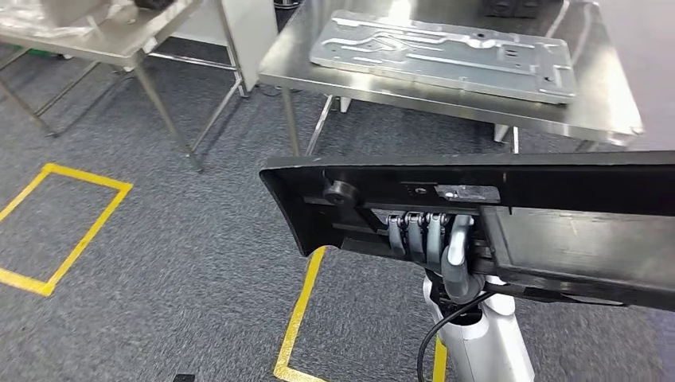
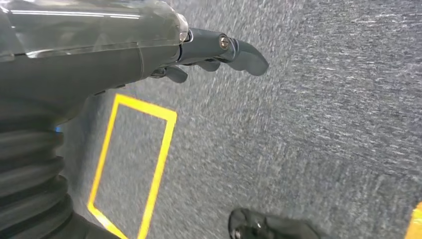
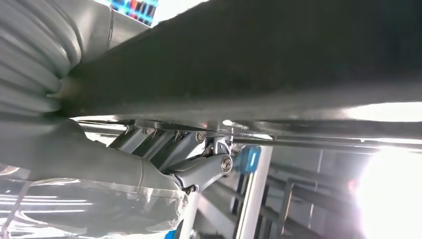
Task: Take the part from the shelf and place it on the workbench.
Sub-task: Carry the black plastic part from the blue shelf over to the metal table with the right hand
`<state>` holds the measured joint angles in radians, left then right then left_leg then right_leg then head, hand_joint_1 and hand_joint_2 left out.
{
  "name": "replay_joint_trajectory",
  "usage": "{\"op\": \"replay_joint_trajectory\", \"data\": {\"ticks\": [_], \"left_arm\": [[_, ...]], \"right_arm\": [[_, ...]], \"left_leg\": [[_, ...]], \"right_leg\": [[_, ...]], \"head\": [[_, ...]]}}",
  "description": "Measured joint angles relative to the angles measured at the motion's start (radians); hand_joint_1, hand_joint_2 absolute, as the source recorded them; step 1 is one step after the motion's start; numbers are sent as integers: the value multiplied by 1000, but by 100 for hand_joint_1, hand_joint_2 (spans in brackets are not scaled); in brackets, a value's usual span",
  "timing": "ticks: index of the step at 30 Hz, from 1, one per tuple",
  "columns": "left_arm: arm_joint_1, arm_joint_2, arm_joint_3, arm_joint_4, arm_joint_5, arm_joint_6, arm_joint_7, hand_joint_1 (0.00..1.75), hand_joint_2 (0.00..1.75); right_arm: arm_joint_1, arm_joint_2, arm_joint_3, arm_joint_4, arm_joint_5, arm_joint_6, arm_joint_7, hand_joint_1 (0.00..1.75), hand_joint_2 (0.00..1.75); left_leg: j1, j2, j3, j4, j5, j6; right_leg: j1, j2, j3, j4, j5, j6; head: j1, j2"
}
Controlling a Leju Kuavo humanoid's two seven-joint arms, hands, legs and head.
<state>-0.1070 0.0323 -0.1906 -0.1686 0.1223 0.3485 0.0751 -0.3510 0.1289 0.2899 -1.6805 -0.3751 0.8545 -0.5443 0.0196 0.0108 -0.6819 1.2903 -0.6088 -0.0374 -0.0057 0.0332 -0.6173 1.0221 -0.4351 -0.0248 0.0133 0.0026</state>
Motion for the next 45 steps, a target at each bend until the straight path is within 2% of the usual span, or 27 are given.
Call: {"op": "replay_joint_trajectory", "data": {"ticks": [1, 2, 4, 6, 8, 9, 11, 13, 14, 15, 16, 17, 19, 21, 23, 25, 27, 29, 30, 31, 32, 34, 36, 38, 41, 43, 45], "left_arm": [[1, 1, 0, 0, 0, 1, 2, 0, 175], [2, 1, 0, 0, 0, 2, 4, 0, 175], [4, 4, 0, 0, -3, 2, 4, 0, 175], [5, 6, 0, 0, -5, 2, 4, 0, 175], [3, 7, 0, 0, -6, 2, 4, 0, 175], [2, 7, 0, 0, -6, 2, 4, 0, 175], [0, 6, 0, 0, -6, 2, 3, 0, 175], [2, 7, 0, 0, -6, 0, 3, 0, 175], [3, 8, 0, 0, -5, -1, 3, 0, 175], [5, 8, 0, 0, -4, -3, 2, 0, 175], [6, 8, 0, 0, -1, -6, 2, 0, 175], [7, 7, 0, 0, 2, -10, 0, 0, 175], [8, 6, 0, 0, 8, -19, -3, 0, 175], [9, 4, 1, 0, 12, -24, -3, 0, 175], [10, 4, 2, 0, 15, -26, -2, 0, 175], [12, 4, 3, 0, 16, -28, -1, 0, 175], [12, 2, 5, 0, 18, -30, 3, 0, 175], [13, 0, 5, 0, 19, -31, 6, 0, 175], [15, 0, 6, 0, 20, -31, 7, 0, 175], [16, -1, 6, 0, 21, -32, 9, 0, 175], [18, -1, 6, 0, 21, -32, 9, 0, 175], [19, -1, 6, 0, 22, -33, 10, 0, 175], [19, -1, 7, 0, 21, -33, 10, 0, 175], [18, -1, 7, 0, 20, -34, 8, 0, 175], [18, -6, 7, 0, 15, -33, 7, 0, 175], [17, -8, 7, 0, 13, -32, 7, 0, 175], [16, -9, 7, 0, 12, -31, 9, 0, 175]], "right_arm": [[0, 0, 0, 0, -1, -1, 2, 175, 175], [0, 0, 0, 0, -2, -2, 3, 175, 175], [-2, 0, 0, 0, -6, -4, 5, 175, 175], [-5, 0, 0, 1, -11, -9, 6, 175, 175], [-6, 0, 0, 2, -14, -14, 7, 175, 175], [-7, 0, 0, 2, -16, -16, 8, 175, 175], [-11, 0, -1, 2, -19, -21, 13, 175, 175], [-15, 0, -2, 4, -20, -27, 17, 175, 175], [-16, -1, -2, 6, -20, -32, 19, 175, 175], [-15, -1, -2, 9, -17, -40, 22, 175, 175], [-14, -1, -2, 11, -13, -49, 26, 175, 175], [-13, -1, -3, 15, -7, -61, 30, 175, 175], [-15, -1, -4, 22, 6, -80, 37, 175, 175], [-20, -1, -4, 30, 13, -88, 40, 175, 175], [-24, -1, -4, 40, 17, -91, 42, 175, 175], [-27, 0, -4, 48, 21, -100, 51, 175, 175], [-30, 1, -4, 56, 22, -112, 64, 175, 175], [-29, 3, -4, 64, 19, -125, 77, 175, 175], [-27, 3, -4, 68, 16, -132, 84, 175, 175], [-24, 3, -4, 71, 13, -138, 91, 175, 175], [-22, 4, -4, 74, 10, -142, 97, 175, 175], [-20, 6, -4, 76, 4, -149, 104, 175, 175], [-18, 8, -4, 76, -7, -157, 109, 175, 175], [-13, 8, -5, 76, -19, -161, 113, 175, 175], [-7, 8, -7, 71, -30, -163, 115, 175, 175], [-5, 8, -11, 67, -31, -169, 116, 175, 175], [-2, 7, -16, 65, -31, -175, 119, 175, 175]], "left_leg": [[0, -2, -2, -10, 22, 1], [0, -8, 13, -55, 59, 4], [2, -48, 58, -181, 128, 12], [2, -84, 82, -247, 147, 20], [0, -81, 87, -256, 147, 27], [0, -73, 90, -261, 150, 33], [4, -60, 96, -271, 157, 44], [4, -48, 99, -276, 158, 49], [3, -41, 99, -276, 158, 50], [3, -35, 99, -275, 157, 51], [3, -29, 99, -275, 156, 51], [4, -24, 99, -274, 154, 49], [3, -18, 102, -273, 150, 43], [0, -15, 103, -271, 146, 32], [-1, -14, 106, -274, 143, 19], [2, -13, 106, -268, 136, 8], [4, -13, 76, -199, 94, 3], [3, -13, 12, -65, 31, 0], [3, -13, -16, -10, 15, 0], [2, -13, -29, 11, 18, 2], [2, -13, -22, -9, 42, 6], [-1, -14, 32, -135, 113, 18], [-7, -14, 78, -239, 149, 30], [-14, -14, 88, -262, 149, 37], [-8, -12, 97, -277, 155, 52], [-5, -9, 104, -285, 157, 60], [-5, -9, 106, -285, 153, 64]], "right_leg": [[1, 16, 1, 2, -1, 0], [1, 32, 2, 5, -2, 1], [1, 58, 2, 10, -6, 6], [-1, 76, -4, 15, -7, 16], [-6, 91, -9, 14, -4, 29], [-7, 86, -10, 15, -4, 35], [-5, 43, -26, 49, -27, 46], [-7, -8, -77, 152, -79, 56], [-9, -18, -108, 210, -102, 60], [-11, -23, -130, 251, -112, 62], [-13, -26, -137, 260, -105, 64], [-15, -28, -123, 232, -82, 65], [-16, -33, -58, 107, -25, 62], [-11, -35, -12, 19, -1, 52], [-5, -32, -8, 8, -2, 38], [-7, -31, -3, 2, 1, 24], [-9, -31, 3, -4, 2, 12], [-4, -31, 3, -3, 0, 4], [-1, -31, 4, -2, -1, 2], [2, -29, 4, 0, -3, 0], [4, -27, 5, 1, -4, -1], [8, -24, 7, 5, -7, 0], [11, -22, 6, 8, -10, 6], [12, -21, 4, 8, -11, 16], [10, -22, -3, 28, -27, 34], [6, -24, -48, 121, -75, 44], [-1, -26, -118, 249, -123, 52]], "head": [[0, 0], [0, 0], [0, 0], [0, 0], [0, 0], [0, 0], [3, 0], [6, 0], [7, 0], [7, 0], [7, 0], [7, 0], [7, 0], [6, 0], [5, 0], [5, 0], [2, 0], [-1, 0], [-1, 0], [-1, 0], [-1, 0], [-1, 0], [-1, 0], [-1, 0], [0, 0], [2, 0], [3, 0]]}}
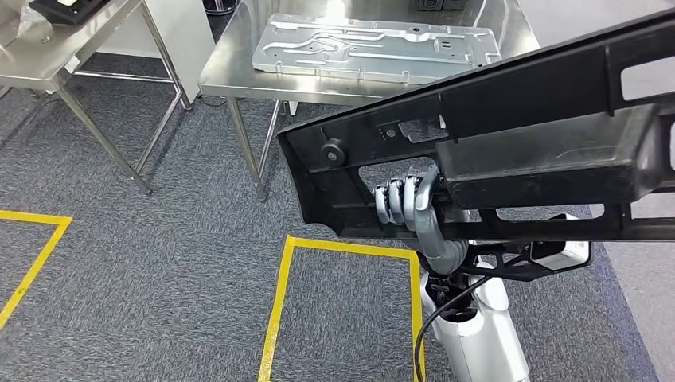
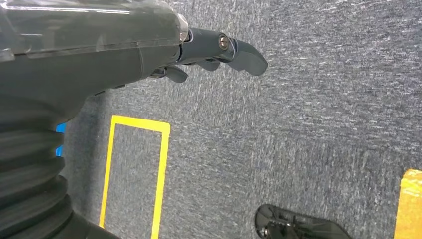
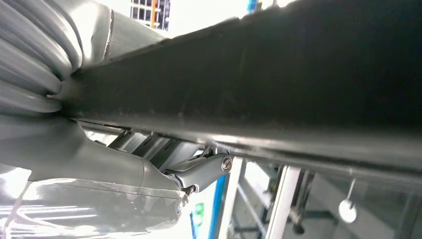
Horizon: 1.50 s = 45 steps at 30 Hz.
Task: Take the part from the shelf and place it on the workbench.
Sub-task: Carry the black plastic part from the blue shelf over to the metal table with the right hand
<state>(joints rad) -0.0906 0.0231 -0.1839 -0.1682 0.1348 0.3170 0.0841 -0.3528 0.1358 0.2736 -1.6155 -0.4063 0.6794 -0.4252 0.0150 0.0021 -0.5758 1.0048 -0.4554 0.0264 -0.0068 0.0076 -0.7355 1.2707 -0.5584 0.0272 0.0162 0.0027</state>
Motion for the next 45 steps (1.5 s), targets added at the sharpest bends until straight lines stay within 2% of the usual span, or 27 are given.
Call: {"op": "replay_joint_trajectory", "data": {"ticks": [1, 2, 5, 14, 16, 17, 19, 20, 22, 23, 24, 25, 26, 27, 28, 29, 31, 33, 34, 35, 36, 38, 39, 40, 41, 43, 45], "left_arm": [[0, -1, 0, 0, 0, 0, 1, 0, 175], [1, -2, 0, 0, 0, 1, 3, 0, 175], [2, -5, 0, 0, 1, 1, 4, 0, 175], [2, -5, 0, 0, 1, 1, 4, 0, 175], [1, -6, 0, 0, 1, 1, 4, 0, 175], [1, -6, 0, 0, 1, 1, 4, 0, 175], [1, -6, 0, 0, 1, 1, 2, 0, 175], [1, -6, 0, 0, 0, 2, 1, 0, 175], [0, -6, 0, 0, 0, 2, -1, 0, 175], [0, -7, 0, 0, -1, 2, -2, 0, 175], [2, -7, -1, 0, -1, 3, -2, 0, 175], [2, -7, -1, 0, -2, 3, -2, 0, 175], [3, -7, -1, 1, -3, 3, -2, 0, 175], [4, -7, -1, 1, -4, 2, -2, 0, 175], [3, -7, -1, 1, -4, 2, -2, 0, 175], [4, -7, -1, 1, -4, 0, -2, 0, 175], [6, -8, -1, 1, -3, -2, -2, 0, 175], [6, -8, -1, 1, -2, -4, -2, 0, 175], [7, -9, -1, 1, -1, -4, -2, 0, 175], [8, -10, -1, 1, 0, -4, -2, 0, 175], [9, -10, -1, 1, 1, -4, -2, 0, 175], [11, -13, -1, 1, 2, -3, -3, 0, 175], [10, -14, -1, 1, 2, -2, -3, 0, 175], [9, -14, -1, 1, 2, -1, -3, 0, 175], [9, -14, -1, 1, 2, 0, -3, 0, 175], [7, -14, -1, 1, 1, 0, -3, 0, 175], [6, -15, -1, 1, 1, 0, -2, 0, 175]], "right_arm": [[2, 0, -2, 0, 0, -1, 2, 175, 175], [4, -1, -4, 0, 0, -2, 3, 175, 175], [4, -1, -6, 0, 0, -2, 3, 175, 175], [4, -1, -6, 0, 0, -2, 3, 175, 175], [4, -1, -6, -1, 0, -2, 3, 175, 175], [4, -1, -6, -2, 0, -2, 3, 175, 175], [4, -1, -7, -3, 0, -1, 3, 175, 175], [5, -2, -8, -4, 0, 0, 3, 175, 175], [8, -3, -8, -8, 1, 2, 2, 175, 175], [10, -4, -8, -11, 3, 4, 0, 175, 175], [15, -4, -8, -17, 8, 6, -3, 175, 175], [20, -4, -8, -25, 15, 9, -6, 175, 175], [25, -4, -8, -31, 21, 12, -8, 175, 175], [30, -4, -8, -38, 28, 14, -9, 175, 175], [32, -4, -8, -44, 31, 14, -10, 175, 175], [33, -4, -8, -48, 34, 14, -10, 175, 175], [36, -5, -8, -59, 38, 15, -11, 175, 175], [44, -5, -8, -67, 41, 16, -11, 175, 175], [49, -6, -8, -68, 41, 16, -11, 175, 175], [53, -6, -8, -69, 42, 16, -11, 175, 175], [55, -6, -8, -69, 42, 16, -11, 175, 175], [54, -7, -8, -71, 42, 16, -11, 175, 175], [53, -7, -8, -71, 43, 16, -11, 175, 175], [52, -8, -8, -72, 43, 16, -10, 175, 175], [51, -8, -8, -72, 45, 16, -10, 175, 175], [51, -8, -8, -73, 46, 16, -10, 175, 175], [49, -8, -7, -74, 47, 16, -10, 175, 175]], "left_leg": [[0, 0, 2, 0, -2, 0], [1, 0, 6, 1, -5, -2], [3, -1, 15, 1, -12, -6], [3, -1, 16, 1, -12, -6], [4, -1, 18, 2, -14, -8], [4, -1, 21, 2, -17, -11], [1, -2, 25, 7, -27, -21], [-1, -2, 28, 7, -32, -28], [-1, 0, 32, 8, -41, -41], [1, 1, -2, 75, -70, -49], [2, 1, -36, 116, -62, -51], [0, 1, -57, 122, -45, -48], [-4, 1, -78, 122, -26, -40], [-7, 0, -60, 57, 17, -28], [-8, 0, -40, 18, 24, -19], [-6, -1, -31, 11, 22, -13], [-2, -1, -13, 2, 17, -3], [-3, -2, -2, 1, 7, 3], [-3, -3, 4, 1, 1, 3], [-3, -3, 13, 1, -6, 2], [-2, -4, 23, 1, -13, 0], [-2, -5, 45, 1, -31, -7], [-2, -6, 53, 2, -38, -12], [-3, -6, 57, 2, -45, -18], [-4, -6, 61, 4, -49, -25], [-5, -5, 66, 8, -54, -38], [-3, -5, 54, 49, -64, -47]], "right_leg": [[-4, -1, -21, 33, -3, 4], [-8, -2, -22, 27, 16, 6], [-14, -5, 15, -56, 78, 10], [-14, -5, 19, -64, 83, 10], [-15, -6, 35, -95, 98, 10], [-16, -8, 55, -135, 115, 9], [-13, -11, 92, -211, 132, 6], [-10, -11, 105, -237, 133, 1], [-8, -7, 111, -243, 123, -14], [-7, -6, 120, -245, 115, -27], [-6, -3, 141, -248, 100, -35], [-5, 0, 165, -252, 81, -38], [-1, 2, 186, -252, 65, -34], [1, 5, 204, -252, 52, -25], [2, 4, 210, -248, 47, -16], [1, 3, 208, -234, 44, -11], [-2, 1, 166, -154, 16, -3], [-5, 0, 84, -30, -29, 4], [-7, -1, 48, 12, -41, 7], [-9, -1, 25, 24, -35, 9], [-10, -2, 22, -1, -5, 11], [-13, -5, 58, -127, 92, 9], [-12, -7, 76, -185, 118, 7], [-10, -9, 88, -223, 133, 1], [-7, -10, 92, -237, 133, -5], [-6, -8, 98, -239, 131, -21], [-8, -6, 114, -245, 127, -34]], "head": [[0, 0], [0, 0], [0, 0], [0, 0], [0, 0], [0, 0], [0, 0], [-1, 0], [-2, 0], [-5, 0], [-7, 0], [-9, 0], [-11, 0], [-12, 0], [-12, 0], [-12, 0], [-11, 0], [-10, 0], [-11, 0], [-10, 0], [-10, 0], [-10, 0], [-11, 0], [-11, 0], [-12, 0], [-13, 0], [-15, 0]]}}
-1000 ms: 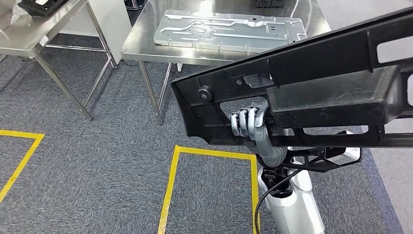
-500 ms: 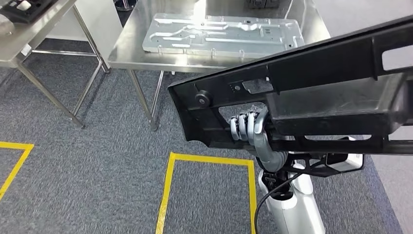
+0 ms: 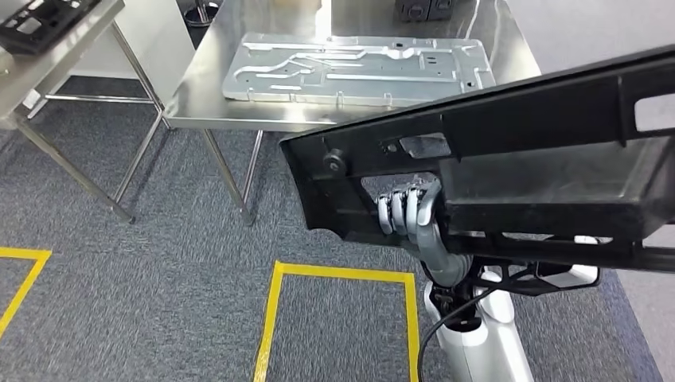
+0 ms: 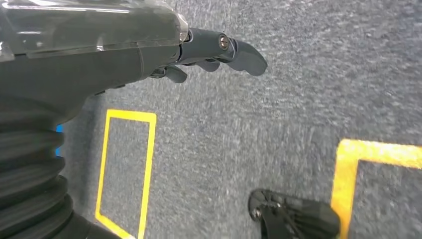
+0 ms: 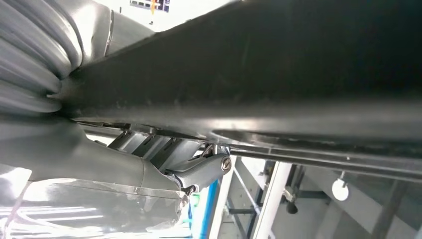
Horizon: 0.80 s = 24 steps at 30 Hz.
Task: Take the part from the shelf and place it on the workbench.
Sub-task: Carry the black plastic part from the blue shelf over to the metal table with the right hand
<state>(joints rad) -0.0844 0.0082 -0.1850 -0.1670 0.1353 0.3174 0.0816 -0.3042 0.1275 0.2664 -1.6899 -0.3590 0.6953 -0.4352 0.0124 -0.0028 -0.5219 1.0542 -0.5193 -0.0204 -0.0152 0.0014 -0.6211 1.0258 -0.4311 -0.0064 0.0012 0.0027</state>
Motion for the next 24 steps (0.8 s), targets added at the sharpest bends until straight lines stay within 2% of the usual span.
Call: {"op": "replay_joint_trajectory", "data": {"ticks": [1, 4, 5, 6, 8, 9, 11, 12, 15, 17, 19, 20, 21, 22, 24], "left_arm": [[-1, 0, 0, 0, 0, 0, 0, 0, 175], [-2, -1, 0, 0, -1, 0, 0, 0, 175], [-2, -1, 0, 0, -1, 0, 1, 0, 175], [0, -1, 0, 0, -1, 0, 1, 0, 175], [2, -1, 0, 0, -1, 0, 3, 0, 175], [2, 0, 0, 0, -1, 0, 4, 0, 175], [-1, 1, 0, 0, -3, 0, 5, 0, 175], [-2, 1, 0, 0, -5, 0, 6, 0, 175], [-1, 0, 0, 0, -9, -1, 6, 0, 175], [-3, 0, 0, 0, -10, -2, 6, 0, 175], [-5, 1, 0, 0, -10, -3, 6, 0, 175], [-4, 0, 0, 0, -10, -4, 7, 0, 175], [-3, 0, 0, 0, -10, -5, 7, 0, 175], [-2, 0, 0, 0, -10, -6, 7, 0, 175], [-1, -1, 0, 0, -10, -7, 7, 0, 175]], "right_arm": [[-1, 0, 1, 0, 1, 0, 0, 175, 175], [1, 0, 4, 0, 4, 0, -1, 175, 175], [2, 0, 4, 0, 5, 0, -2, 175, 175], [3, 0, 5, 0, 6, 0, -3, 175, 175], [3, 0, 5, 0, 8, -1, -5, 175, 175], [3, 0, 5, 0, 10, -1, -6, 175, 175], [3, 0, 5, 0, 17, -4, -8, 175, 175], [4, -1, 5, 0, 22, -5, -9, 175, 175], [4, -2, 6, -2, 29, -7, -12, 175, 175], [2, -3, 6, -5, 29, -7, -15, 175, 175], [4, -4, 6, -7, 29, -6, -16, 175, 175], [5, -5, 6, -7, 29, -5, -16, 175, 175], [6, -6, 6, -7, 29, -4, -16, 175, 175], [5, -7, 6, -8, 29, -3, -16, 175, 175], [1, -8, 6, -8, 30, -2, -15, 175, 175]], "left_leg": [[1, 0, -24, 47, -14, -3], [3, 0, -138, 220, -74, -8], [3, 0, -162, 239, -74, -9], [3, 0, -168, 223, -53, -7], [2, 0, -140, 106, 38, 0], [-1, 0, -122, 47, 66, 4], [-9, 0, -100, -20, 81, 15], [-12, -1, -97, -25, 73, 21], [-6, -2, -66, -43, 78, 40], [-4, -1, -47, -48, 70, 48], [-4, -3, -35, -48, 56, 51], [-4, -3, -27, -48, 48, 50], [-4, -4, -16, -48, 39, 49], [-4, -5, -2, -48, 29, 46], [-5, -5, 24, -48, 7, 40]], "right_leg": [[0, 0, 8, -2, -4, -6], [4, 0, 21, -3, -19, -16], [6, 2, 27, -2, -25, -17], [7, 4, 35, -2, -31, -17], [8, 8, 55, -2, -46, -14], [9, 8, 63, -2, -53, -11], [10, 8, 71, -3, -61, 0], [10, 9, 74, 0, -60, 8], [10, 7, 71, 37, -68, 26], [8, 5, 20, 125, -106, 34], [5, 5, -62, 237, -144, 41], [4, 4, -92, 264, -145, 43], [3, 4, -105, 257, -127, 43], [2, 4, -100, 217, -93, 42], [4, 1, -64, 90, -6, 37]], "head": [[-1, 0], [-3, 0], [-3, 0], [-3, 0], [-3, 0], [-3, 0], [-3, 0], [-3, 0], [-2, 0], [-1, 0], [-1, 0], [-1, 0], [-1, 0], [-1, 0], [-2, 0]]}}
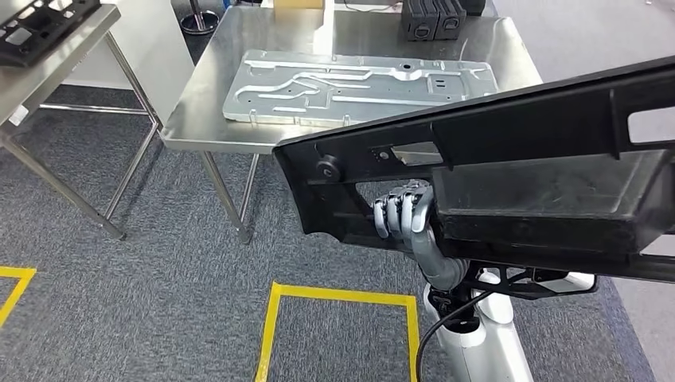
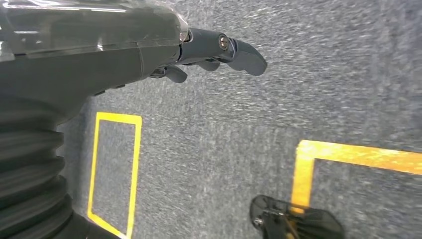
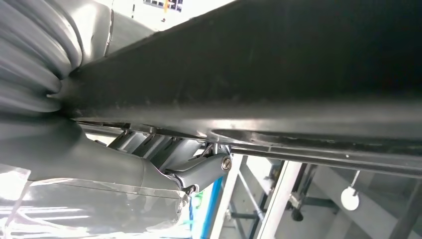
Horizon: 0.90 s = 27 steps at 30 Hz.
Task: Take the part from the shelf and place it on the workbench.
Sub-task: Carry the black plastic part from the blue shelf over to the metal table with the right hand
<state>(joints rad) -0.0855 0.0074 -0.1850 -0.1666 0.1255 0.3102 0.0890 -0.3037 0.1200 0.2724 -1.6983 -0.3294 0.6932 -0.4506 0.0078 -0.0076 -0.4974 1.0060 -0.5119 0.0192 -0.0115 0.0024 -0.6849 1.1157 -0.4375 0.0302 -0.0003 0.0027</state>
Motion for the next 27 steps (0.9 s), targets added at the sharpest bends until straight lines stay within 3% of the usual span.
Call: {"op": "replay_joint_trajectory", "data": {"ticks": [2, 4, 6, 8, 10, 12, 13, 14, 16, 17, 18, 20, 21, 23, 25, 27], "left_arm": [[-3, 0, 0, 0, 0, 0, 0, 0, 175], [-6, 0, 0, 0, 0, 0, 0, 0, 175], [-7, 0, 0, 0, 0, 0, 0, 0, 175], [-8, -1, 0, 0, 0, 0, -1, 0, 175], [-7, -1, 0, 0, 1, 1, -1, 0, 175], [-3, -1, 0, 0, 1, 1, -2, 0, 175], [-1, -1, 0, 0, 1, 2, -2, 0, 175], [2, -1, 0, 0, 1, 2, -2, 0, 175], [5, 0, 0, 1, 1, 2, -3, 0, 175], [5, 0, 0, 1, 1, 2, -3, 0, 175], [5, 0, 0, 1, 1, 2, -3, 0, 175], [2, -1, 0, 1, 1, 2, -3, 0, 175], [0, -1, 0, 1, 1, 3, -3, 0, 175], [-4, 0, 0, 1, 0, 3, -3, 0, 175], [-6, 0, 0, 1, 0, 5, -3, 0, 175], [-6, 0, 0, 1, 0, 6, -2, 0, 175]], "right_arm": [[-4, -1, 0, -1, 0, 0, 1, 175, 175], [-8, -2, 0, -2, 0, 0, 2, 175, 175], [-13, -2, 0, -5, 0, -1, 3, 175, 175], [-20, -2, 0, -8, 0, -1, 4, 175, 175], [-24, -1, 0, -8, 1, -3, 8, 175, 175], [-24, -1, 0, -6, 1, -5, 9, 175, 175], [-25, -1, 0, -5, 1, -5, 10, 175, 175], [-25, -1, 0, -4, 1, -6, 10, 175, 175], [-26, -2, 0, 0, 1, -8, 10, 175, 175], [-27, -2, 0, 3, 1, -9, 10, 175, 175], [-28, -2, 0, 5, 2, -11, 10, 175, 175], [-32, -2, 0, 6, 3, -13, 9, 175, 175], [-36, -2, 0, 6, 4, -14, 8, 175, 175], [-42, -3, 0, 6, 6, -15, 8, 175, 175], [-43, -4, 0, 7, 14, -22, 8, 175, 175], [-42, -6, 0, 9, 39, -47, 6, 175, 175]], "left_leg": [[-1, 0, 15, -4, -17, -11], [-3, 1, 23, -1, -17, -24], [-2, 1, 8, 48, -5, -34], [0, 2, -57, 156, -7, -40], [1, 2, -144, 263, -54, -46], [2, 2, -198, 287, -100, -46], [3, 2, -205, 257, -93, -45], [3, 2, -203, 206, -58, -43], [1, 4, -190, 91, 55, -38], [-2, 5, -183, 57, 93, -36], [-4, 5, -176, 39, 112, -31], [-4, 2, -151, 33, 107, -17], [-3, 1, -137, 28, 106, -9], [-2, 1, -115, 24, 100, 3], [-2, 1, -103, 23, 89, 8], [-2, 0, -90, 23, 76, 7]], "right_leg": [[6, -2, 22, -74, 37, -13], [9, 0, 31, -85, 27, -29], [6, 1, 54, -94, 17, -44], [4, 0, 82, -101, 0, -55], [4, -1, 107, -102, -21, -59], [5, 2, 139, -102, -46, -59], [5, 3, 157, -102, -60, -58], [5, 4, 176, -102, -74, -56], [6, 6, 208, -100, -101, -49], [8, 7, 220, -101, -116, -43], [9, 9, 233, -96, -125, -36], [9, 9, 247, -77, -127, -23], [9, 8, 245, -52, -122, -17], [6, 6, 198, 34, -134, -9], [4, 4, 113, 137, -187, -1], [1, 4, 49, 173, -231, 3]], "head": [[-2, 0], [-3, 0], [-4, 0], [-6, 0], [-8, 0], [-8, 0], [-8, 0], [-8, 0], [-8, 0], [-8, 0], [-8, 0], [-7, 0], [-7, 0], [-5, 0], [-5, 0], [-5, 0]]}}
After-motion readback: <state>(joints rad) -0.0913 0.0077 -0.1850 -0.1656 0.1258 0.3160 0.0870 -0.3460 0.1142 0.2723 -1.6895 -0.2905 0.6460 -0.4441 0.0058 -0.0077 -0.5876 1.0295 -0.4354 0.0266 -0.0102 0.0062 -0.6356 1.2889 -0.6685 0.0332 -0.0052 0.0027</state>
